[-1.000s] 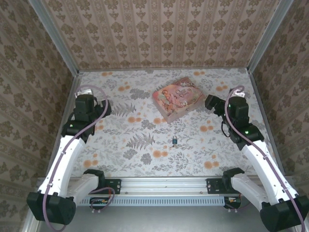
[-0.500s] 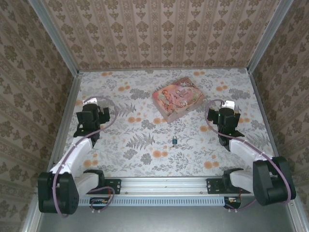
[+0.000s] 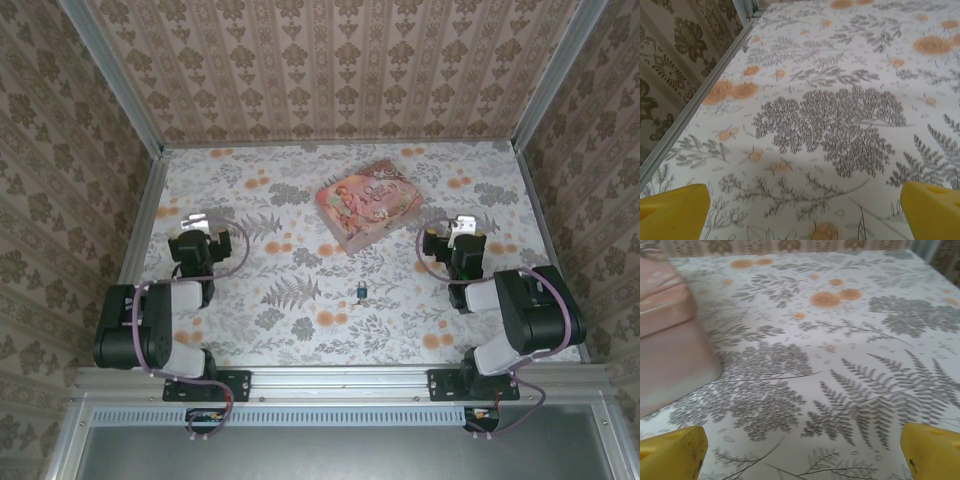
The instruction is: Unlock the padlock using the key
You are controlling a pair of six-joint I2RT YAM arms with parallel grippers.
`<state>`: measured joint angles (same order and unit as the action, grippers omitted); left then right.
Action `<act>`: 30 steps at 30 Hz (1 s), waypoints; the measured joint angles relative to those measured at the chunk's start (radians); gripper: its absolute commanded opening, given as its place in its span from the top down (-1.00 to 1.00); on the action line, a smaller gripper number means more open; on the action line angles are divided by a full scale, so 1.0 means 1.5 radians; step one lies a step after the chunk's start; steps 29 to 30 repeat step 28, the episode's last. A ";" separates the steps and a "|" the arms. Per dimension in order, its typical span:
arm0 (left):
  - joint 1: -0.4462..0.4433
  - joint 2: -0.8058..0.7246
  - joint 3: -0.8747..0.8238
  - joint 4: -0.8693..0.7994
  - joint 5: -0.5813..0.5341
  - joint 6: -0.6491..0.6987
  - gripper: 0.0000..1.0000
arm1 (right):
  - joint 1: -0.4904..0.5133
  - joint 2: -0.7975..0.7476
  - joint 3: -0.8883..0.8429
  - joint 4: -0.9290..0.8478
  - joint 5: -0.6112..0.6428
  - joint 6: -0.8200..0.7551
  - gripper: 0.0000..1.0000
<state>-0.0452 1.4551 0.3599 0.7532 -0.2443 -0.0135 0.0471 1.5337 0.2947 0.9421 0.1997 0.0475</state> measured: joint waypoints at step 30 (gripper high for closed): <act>0.004 0.057 0.009 0.072 0.046 0.015 -1.00 | -0.024 0.000 0.065 -0.042 -0.096 0.000 -0.99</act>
